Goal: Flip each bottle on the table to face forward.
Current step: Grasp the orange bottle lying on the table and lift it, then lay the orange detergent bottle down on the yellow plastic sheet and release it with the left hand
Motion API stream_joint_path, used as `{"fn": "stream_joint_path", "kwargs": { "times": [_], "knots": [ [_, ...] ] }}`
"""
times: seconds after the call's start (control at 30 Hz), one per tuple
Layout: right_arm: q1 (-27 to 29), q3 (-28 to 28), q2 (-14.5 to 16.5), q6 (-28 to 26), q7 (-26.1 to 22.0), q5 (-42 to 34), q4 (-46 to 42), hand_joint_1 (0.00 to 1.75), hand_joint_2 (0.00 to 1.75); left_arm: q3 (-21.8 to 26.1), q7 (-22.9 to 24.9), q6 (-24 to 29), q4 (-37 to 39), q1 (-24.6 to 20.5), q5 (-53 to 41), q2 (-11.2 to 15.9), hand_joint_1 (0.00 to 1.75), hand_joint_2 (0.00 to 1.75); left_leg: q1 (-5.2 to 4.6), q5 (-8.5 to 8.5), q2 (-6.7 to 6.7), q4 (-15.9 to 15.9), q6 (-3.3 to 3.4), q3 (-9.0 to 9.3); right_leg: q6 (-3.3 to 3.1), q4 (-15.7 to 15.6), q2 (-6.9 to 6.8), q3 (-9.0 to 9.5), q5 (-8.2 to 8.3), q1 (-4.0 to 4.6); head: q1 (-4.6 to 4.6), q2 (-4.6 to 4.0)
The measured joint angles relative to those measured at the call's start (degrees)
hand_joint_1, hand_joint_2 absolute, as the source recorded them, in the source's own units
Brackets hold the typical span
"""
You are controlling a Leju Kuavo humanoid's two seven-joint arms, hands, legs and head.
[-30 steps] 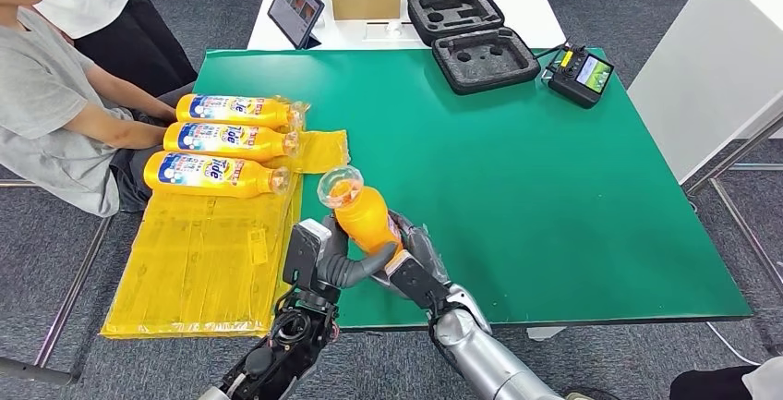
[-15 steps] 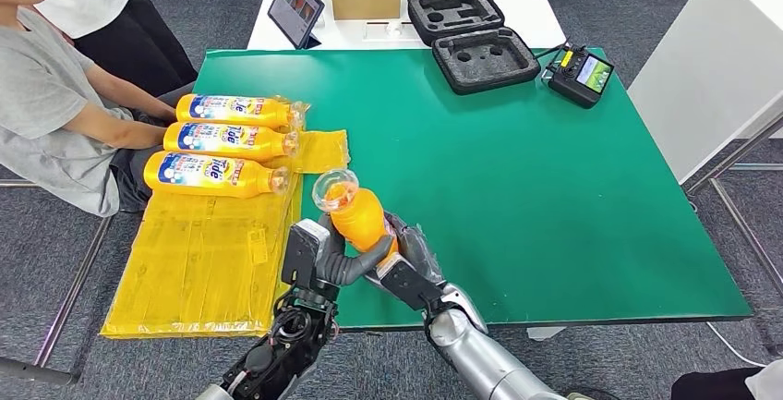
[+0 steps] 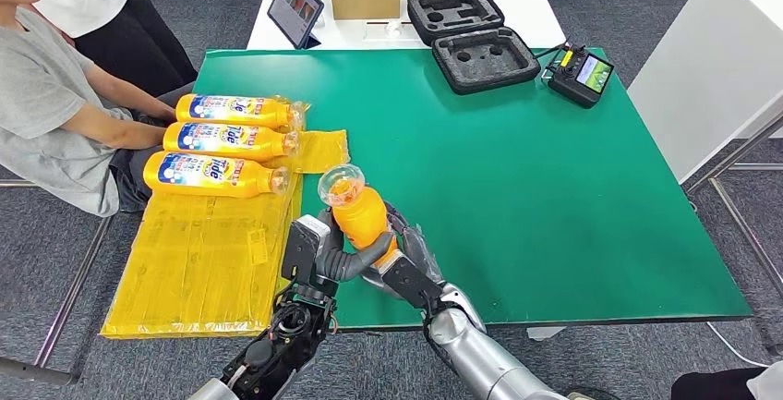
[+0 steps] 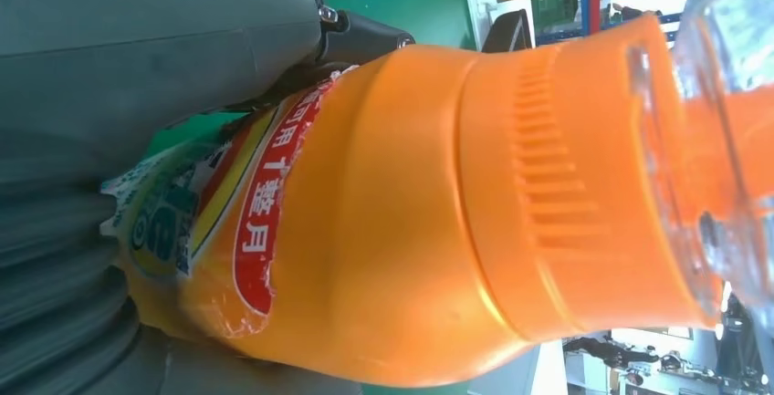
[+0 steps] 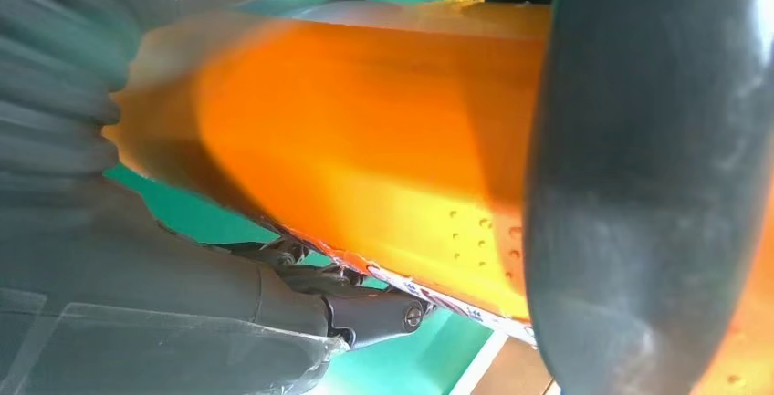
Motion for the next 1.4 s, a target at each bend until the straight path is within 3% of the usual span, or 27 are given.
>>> {"fn": "stream_joint_path", "kwargs": {
  "times": [0.07,0.13,0.43,0.6,0.77,1.07,1.13,1.2,1.3,1.4],
  "knots": [
    [0.0,0.01,0.03,0.14,0.0,0.05,0.16,0.05,1.75,-0.07,-0.01,-0.07,0.0,-0.07,-0.04,0.0,1.75,1.75,0.0,0.0,0.0,0.0,0.0,0.0,0.0,0.0,0.0,0.0,0.0,0.0,0.0,0.0],
    [-0.01,0.03,0.08,0.33,0.0,0.13,0.37,0.0,1.75,-0.33,-0.04,-0.18,0.01,-0.23,-0.24,0.01,1.75,1.75,0.0,0.0,0.0,0.0,0.0,-0.01,0.0,0.0,0.0,0.0,0.0,0.0,0.0,0.0],
    [0.08,0.01,0.34,-0.58,0.01,-0.29,1.63,0.0,1.75,-0.77,-0.16,3.76,-1.01,-0.24,-6.27,0.93,1.75,1.75,0.0,0.0,0.0,0.0,0.0,-0.03,0.0,0.0,-0.01,-0.01,0.0,0.0,0.01,0.0],
    [1.25,-1.22,-0.28,-1.19,0.01,-1.64,1.8,0.0,1.75,0.47,-0.3,8.45,-4.44,0.45,-15.71,4.62,1.75,1.75,0.01,0.0,0.0,-0.01,0.0,-0.03,0.0,0.01,-0.01,-0.03,0.0,0.02,0.01,0.0],
    [2.95,-3.05,-1.22,-0.55,0.01,-2.31,1.49,0.0,1.75,2.62,-0.31,9.23,-8.57,2.32,-19.24,8.82,1.75,1.75,0.02,0.01,0.0,-0.01,-0.01,-0.07,-0.01,0.02,-0.01,-0.07,-0.01,0.02,0.01,0.0],
    [3.54,-3.81,-1.54,0.16,0.01,-2.39,1.43,0.0,1.75,3.96,-0.19,11.68,-12.64,3.39,-22.72,12.05,1.75,1.75,0.01,0.01,0.0,-0.01,0.0,-0.08,-0.01,0.01,-0.01,-0.07,0.0,0.0,0.01,0.0],
    [3.69,-4.0,-1.54,0.41,0.01,-2.48,1.36,0.0,1.75,4.12,1.01,15.77,-13.14,3.49,-29.83,12.63,1.75,1.75,0.01,0.01,0.0,-0.01,0.0,-0.08,-0.01,0.01,-0.01,-0.07,0.0,0.0,0.01,0.0],
    [3.86,-4.42,-1.52,0.61,0.01,-2.43,1.33,0.0,1.75,5.73,3.01,19.86,-13.71,3.7,-43.49,12.98,1.75,1.75,0.01,0.01,0.0,-0.01,0.0,-0.08,-0.01,0.02,-0.01,-0.08,-0.01,0.01,0.01,0.0],
    [3.97,-4.99,-1.48,0.78,0.01,-2.21,1.33,0.0,1.75,10.2,4.8,21.72,-14.41,3.96,-63.09,12.94,1.75,1.75,0.02,0.01,0.0,-0.01,-0.01,-0.08,-0.01,0.02,-0.01,-0.09,-0.01,0.01,0.02,0.0],
    [3.96,-5.32,-1.34,1.12,0.01,-2.11,1.33,0.0,1.75,12.94,8.41,21.86,-14.34,3.93,-68.58,12.83,1.75,1.75,0.02,0.01,0.01,-0.01,-0.01,-0.08,-0.01,0.02,0.01,-0.1,-0.01,0.02,0.02,0.0]
  ]
}}
